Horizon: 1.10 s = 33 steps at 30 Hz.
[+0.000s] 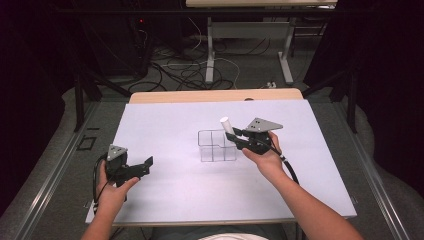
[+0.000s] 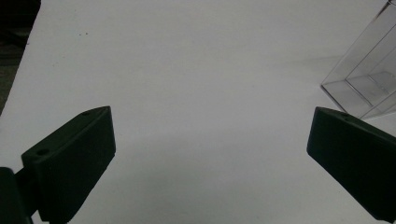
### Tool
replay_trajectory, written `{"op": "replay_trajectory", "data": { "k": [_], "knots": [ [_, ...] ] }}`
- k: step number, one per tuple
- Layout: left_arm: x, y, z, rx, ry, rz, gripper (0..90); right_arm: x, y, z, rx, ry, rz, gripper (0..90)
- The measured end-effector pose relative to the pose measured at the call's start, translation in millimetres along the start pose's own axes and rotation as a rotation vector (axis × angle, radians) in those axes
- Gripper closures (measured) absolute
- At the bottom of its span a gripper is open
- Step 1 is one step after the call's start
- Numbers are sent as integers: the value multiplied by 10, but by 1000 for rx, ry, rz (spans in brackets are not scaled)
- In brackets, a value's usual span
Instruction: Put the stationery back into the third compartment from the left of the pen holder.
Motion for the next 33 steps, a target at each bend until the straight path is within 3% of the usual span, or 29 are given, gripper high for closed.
{"op": "replay_trajectory", "data": {
  "k": [14,15,33],
  "knots": [
    [0,-1,-8,3,8,0,12,85,-4,-92,2,0,2,708],
    [1,-2,-9,3,8,-1,12,81,-1,-111,6,21,2,708],
    [5,0,-12,2,11,-2,12,214,-32,-305,24,60,-2,708]
  ]
}}
Point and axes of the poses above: each handheld gripper's, and its own axes: x roughly forward along the jaws, z roughly out of its top, y roughly to its left, the point moved 9 cm from there along x, roughly forward along the jaws
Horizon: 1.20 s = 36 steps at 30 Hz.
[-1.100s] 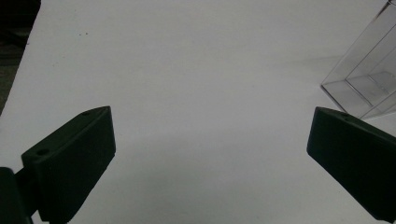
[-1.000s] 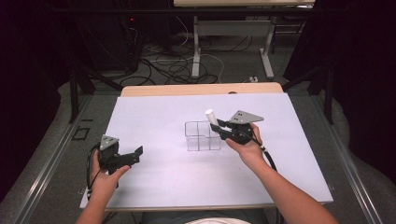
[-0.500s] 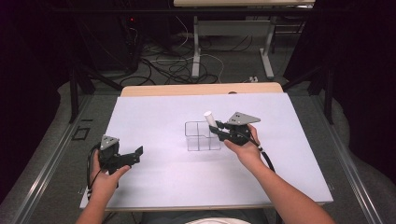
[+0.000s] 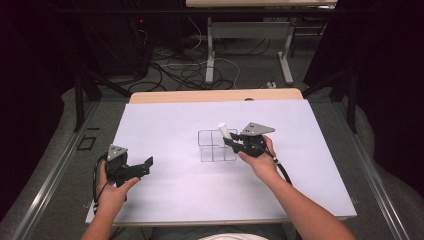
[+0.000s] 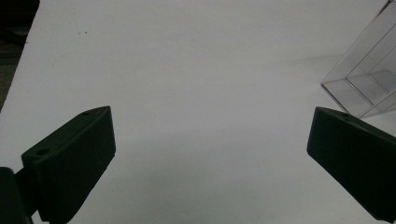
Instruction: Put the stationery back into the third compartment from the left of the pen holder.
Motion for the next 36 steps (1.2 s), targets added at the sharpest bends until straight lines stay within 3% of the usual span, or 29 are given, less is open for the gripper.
{"op": "replay_trajectory", "data": {
  "k": [5,25,28,36],
  "knots": [
    [0,0,1,0,0,0,12,-5,-13,-31,0,23,-1,708],
    [-1,2,3,1,-2,1,12,-20,-4,-12,2,11,0,701],
    [-2,6,4,3,-3,2,12,-26,3,-6,7,7,2,676],
    [-1,6,4,2,-2,1,12,-135,-1,86,-7,-27,-33,507]
  ]
}}
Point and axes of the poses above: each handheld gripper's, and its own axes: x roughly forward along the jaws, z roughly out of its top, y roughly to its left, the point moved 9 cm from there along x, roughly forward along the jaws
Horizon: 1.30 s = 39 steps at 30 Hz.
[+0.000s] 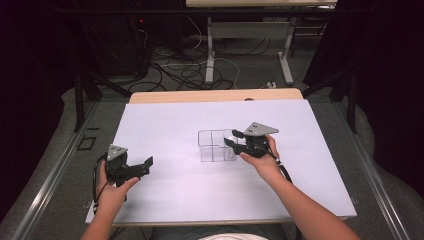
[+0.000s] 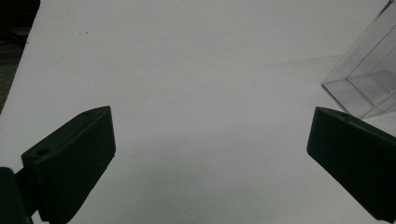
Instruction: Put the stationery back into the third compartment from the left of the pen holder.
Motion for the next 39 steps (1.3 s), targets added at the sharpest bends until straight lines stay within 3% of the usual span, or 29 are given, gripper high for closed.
{"op": "replay_trajectory", "data": {
  "k": [8,15,17,24,26,29,39],
  "knots": [
    [4,-6,-3,-4,0,0,12,-113,8,44,28,3,-12,480],
    [-1,2,1,-5,-4,-1,12,-263,-9,69,88,45,-12,354],
    [-4,3,0,-7,-3,-1,12,-306,-37,65,86,62,-21,315],
    [-7,4,2,-13,-6,1,12,-484,-173,24,77,104,-110,143],
    [-9,7,3,-12,-6,1,12,-552,-228,9,88,119,-153,125],
    [-13,8,4,-14,-7,2,12,-637,-309,-13,111,136,-197,13],
    [-22,15,7,-18,-9,3,12,-925,-599,-104,160,126,-270,0]
  ]
}}
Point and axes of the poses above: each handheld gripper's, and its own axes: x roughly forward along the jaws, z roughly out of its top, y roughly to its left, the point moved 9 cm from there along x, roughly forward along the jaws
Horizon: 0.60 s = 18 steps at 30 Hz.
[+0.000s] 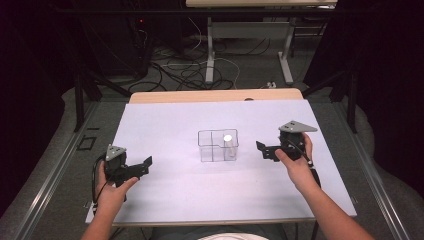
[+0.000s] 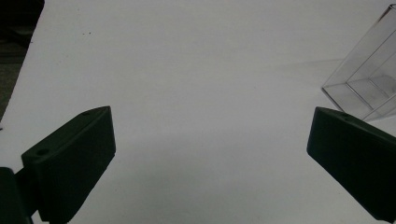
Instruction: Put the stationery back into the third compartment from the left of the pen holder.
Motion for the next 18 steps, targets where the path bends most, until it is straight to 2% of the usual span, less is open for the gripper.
{"op": "replay_trajectory", "data": {
  "k": [4,10,18],
  "knots": [
    [0,5,0,-3,-1,2,12,-54,-191,-82,31,6,-41,0],
    [-3,3,1,-3,0,1,12,-76,-452,-257,53,32,-103,0],
    [0,12,3,-1,-3,-1,12,-44,-665,-428,114,48,-129,0]
  ]
}}
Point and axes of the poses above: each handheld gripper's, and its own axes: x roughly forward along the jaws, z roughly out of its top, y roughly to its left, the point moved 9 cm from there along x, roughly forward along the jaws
